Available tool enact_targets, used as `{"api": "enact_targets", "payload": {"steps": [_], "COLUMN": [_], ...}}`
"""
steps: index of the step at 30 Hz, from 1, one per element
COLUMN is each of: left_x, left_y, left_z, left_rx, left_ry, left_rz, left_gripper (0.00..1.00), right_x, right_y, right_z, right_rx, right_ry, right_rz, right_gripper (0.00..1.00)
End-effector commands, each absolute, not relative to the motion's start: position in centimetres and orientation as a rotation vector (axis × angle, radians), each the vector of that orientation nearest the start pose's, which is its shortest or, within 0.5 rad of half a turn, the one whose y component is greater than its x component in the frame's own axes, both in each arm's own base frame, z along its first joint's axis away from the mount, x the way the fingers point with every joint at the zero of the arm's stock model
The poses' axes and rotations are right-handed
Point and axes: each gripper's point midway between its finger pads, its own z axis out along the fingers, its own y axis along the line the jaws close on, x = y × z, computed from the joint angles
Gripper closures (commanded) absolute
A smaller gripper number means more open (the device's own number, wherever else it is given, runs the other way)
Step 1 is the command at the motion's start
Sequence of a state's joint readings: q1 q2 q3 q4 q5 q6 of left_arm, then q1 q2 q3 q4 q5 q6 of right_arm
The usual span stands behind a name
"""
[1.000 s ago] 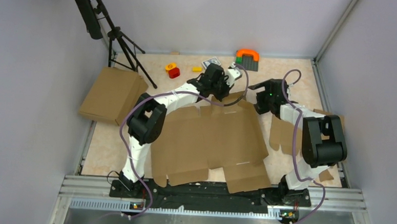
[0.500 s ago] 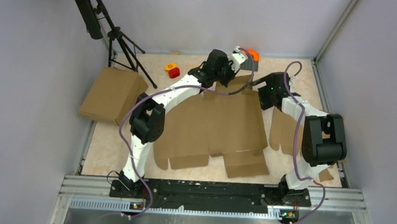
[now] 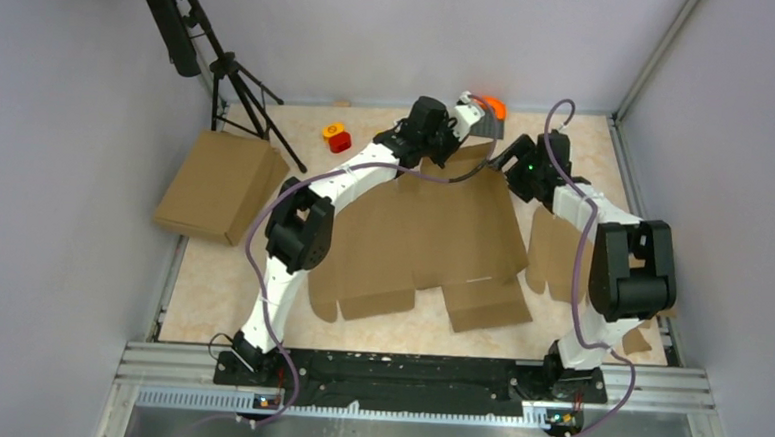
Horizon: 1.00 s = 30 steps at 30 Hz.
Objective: Fold the paper box
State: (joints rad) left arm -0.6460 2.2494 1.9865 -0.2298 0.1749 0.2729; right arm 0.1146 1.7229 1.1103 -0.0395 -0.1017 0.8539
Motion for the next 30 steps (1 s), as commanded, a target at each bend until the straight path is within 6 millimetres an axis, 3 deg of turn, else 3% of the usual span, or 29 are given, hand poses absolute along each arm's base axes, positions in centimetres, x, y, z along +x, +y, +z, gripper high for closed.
{"api": "enact_targets", "payload": {"steps": [1, 7, 14, 17, 21, 22, 25, 28, 30], "left_x": [50.5, 49.9, 49.2, 48.4, 47.1, 47.0, 46.8, 46.7, 46.8], "left_y": [-40.4, -40.7, -40.9, -41.1, -41.2, -41.0, -40.8, -40.7, -40.6], "left_z": [19.0, 19.3, 19.3, 19.4, 20.0, 20.1, 20.0, 19.6, 19.3], "left_rx": [0.997, 1.005, 0.999, 1.010, 1.017, 1.014, 1.012, 1.013, 1.012], "left_ry": [1.717, 1.709, 1.715, 1.722, 1.735, 1.738, 1.749, 1.758, 1.766], "left_rz": [-0.417, -0.454, -0.500, -0.546, -0.599, -0.599, -0.598, -0.596, -0.591], "left_gripper": [1.00, 1.00, 1.00, 0.99, 0.99, 0.98, 0.98, 0.97, 0.97], "right_x": [44.8, 41.6, 40.1, 39.9, 39.9, 39.8, 39.6, 39.6, 39.8], "right_y": [9.8, 8.6, 7.7, 7.9, 8.3, 8.3, 7.4, 6.0, 4.5], "right_z": [13.6, 11.9, 10.2, 9.8, 9.8, 9.7, 9.9, 10.3, 10.2], "right_rx": [0.536, 0.480, 0.423, 0.418, 0.413, 0.414, 0.450, 0.484, 0.534], "right_ry": [2.129, 2.229, 2.301, 2.304, 2.303, 2.308, 2.296, 2.283, 2.288], "right_rz": [0.590, 0.481, 0.398, 0.411, 0.437, 0.435, 0.386, 0.303, 0.234], "right_gripper": [0.26, 0.49, 0.79, 0.87, 0.89, 0.88, 0.64, 0.36, 0.07]}}
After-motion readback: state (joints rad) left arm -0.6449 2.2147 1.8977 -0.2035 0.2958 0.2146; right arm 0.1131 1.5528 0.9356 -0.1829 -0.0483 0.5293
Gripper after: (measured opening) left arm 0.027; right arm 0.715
